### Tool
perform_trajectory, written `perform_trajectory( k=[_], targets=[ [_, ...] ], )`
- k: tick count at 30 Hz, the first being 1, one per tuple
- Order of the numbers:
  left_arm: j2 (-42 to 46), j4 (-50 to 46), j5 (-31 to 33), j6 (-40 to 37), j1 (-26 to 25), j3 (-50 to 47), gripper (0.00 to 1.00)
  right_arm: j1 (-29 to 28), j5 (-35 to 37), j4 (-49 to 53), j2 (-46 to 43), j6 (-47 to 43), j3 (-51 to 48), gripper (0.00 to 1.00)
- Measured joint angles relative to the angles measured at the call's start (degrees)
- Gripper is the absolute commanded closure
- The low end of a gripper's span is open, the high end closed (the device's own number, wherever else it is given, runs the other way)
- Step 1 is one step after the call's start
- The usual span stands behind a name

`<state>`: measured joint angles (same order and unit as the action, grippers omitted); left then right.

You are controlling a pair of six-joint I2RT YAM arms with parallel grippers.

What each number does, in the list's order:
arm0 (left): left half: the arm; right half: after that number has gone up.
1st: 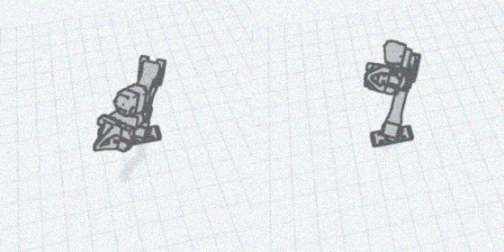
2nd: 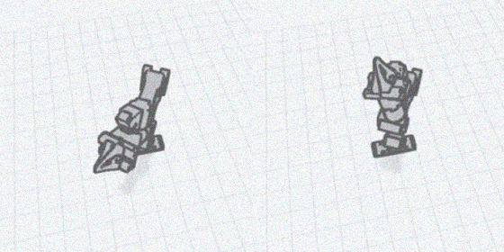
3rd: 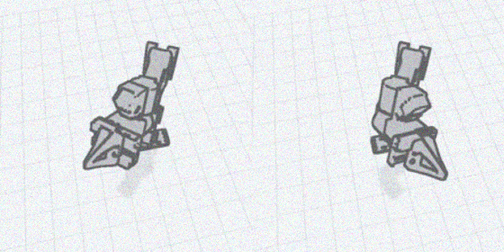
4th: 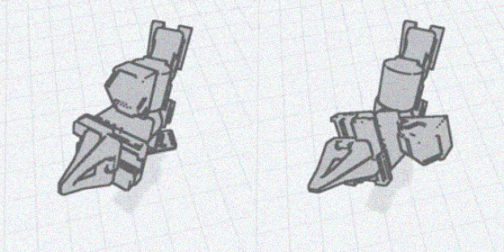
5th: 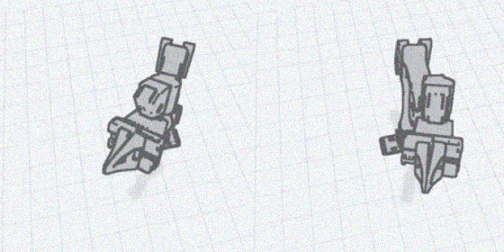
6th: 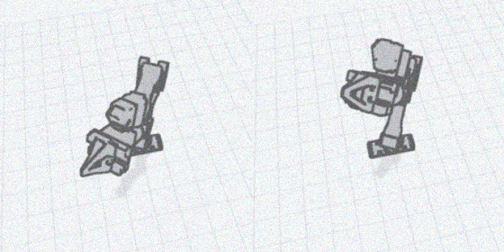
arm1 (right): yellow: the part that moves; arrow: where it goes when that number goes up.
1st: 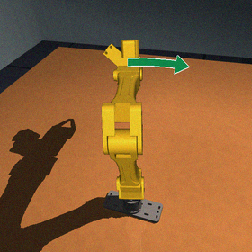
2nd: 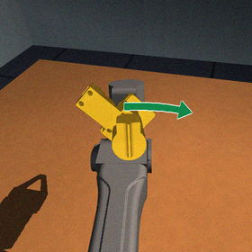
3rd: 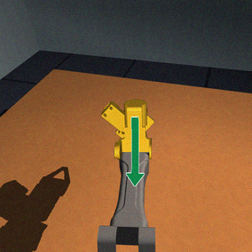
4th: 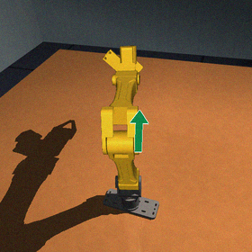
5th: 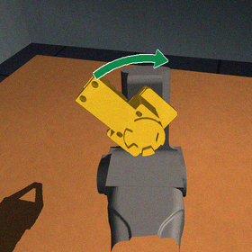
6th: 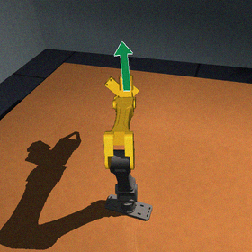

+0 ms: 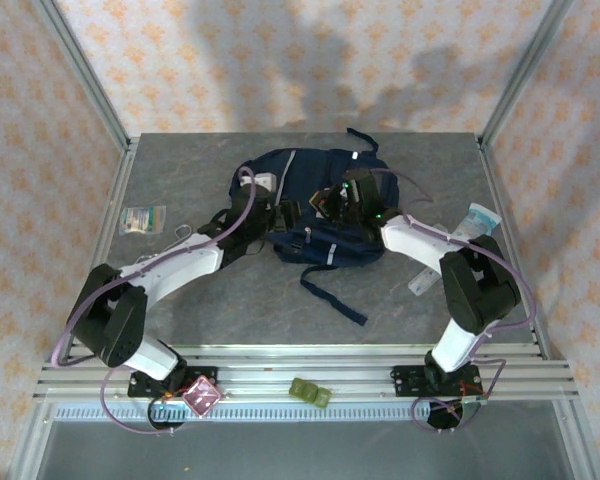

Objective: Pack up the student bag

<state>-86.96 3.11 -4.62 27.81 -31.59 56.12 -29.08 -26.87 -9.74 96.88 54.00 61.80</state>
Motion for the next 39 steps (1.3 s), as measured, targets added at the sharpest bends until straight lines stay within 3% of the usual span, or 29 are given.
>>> perform_trajectory(
  k=[7,10,11,13,14,15,18,20,24,25,32,39],
  targets=[
    [-5.97,-0.96,5.31,-0.9,-2.49,1.22,0.36,0.0,-0.15,-0.48,0.0,0.46,-0.11,1.0],
    [-6.6,-1.11,7.56,-0.92,-3.04,1.42,0.45,0.0,-0.17,-0.85,0.0,0.48,-0.52,1.0],
    [-6.91,-1.2,8.28,-0.81,-3.08,1.68,0.49,0.0,-0.2,-1.11,0.0,0.48,-0.59,1.0],
    [-7.96,-1.49,9.97,-0.81,-3.1,2.51,0.73,0.0,-0.15,-1.73,0.0,0.66,-0.68,1.0],
    [-8.5,-1.62,10.69,-0.79,-3.08,2.97,0.8,0.0,-0.15,-1.9,0.0,0.68,-0.7,1.0],
    [-9.2,-1.81,11.45,-0.94,-3.08,3.52,0.79,0.0,-0.13,-1.97,0.0,0.7,-0.72,1.0],
    [-10.88,-2.75,12.7,-0.98,-3.06,5.38,0.55,0.07,0.02,-2.29,0.0,0.72,-0.9,1.0],
    [-11.8,-3.41,13.11,-1.73,-2.75,6.34,0.56,0.28,0.13,-2.56,0.0,0.9,-0.9,1.0],
    [-13.66,-3.76,12.55,-3.3,-2.56,8.68,0.96,0.63,0.33,-3.21,0.0,1.11,-1.25,1.0],
    [-13.99,-3.76,12.48,-3.54,-2.56,9.14,1.0,0.66,0.39,-3.21,0.0,1.14,-1.33,1.0],
    [-14.34,-4.87,12.37,-5.03,0.94,9.79,1.0,0.52,-0.5,-4.42,-1.55,0.66,-1.51,1.0],
    [-8.9,-8.48,9.25,-8.39,6.99,5.16,1.0,0.48,-0.9,-6.95,-5.11,-0.72,-1.51,1.0]
  ],
)
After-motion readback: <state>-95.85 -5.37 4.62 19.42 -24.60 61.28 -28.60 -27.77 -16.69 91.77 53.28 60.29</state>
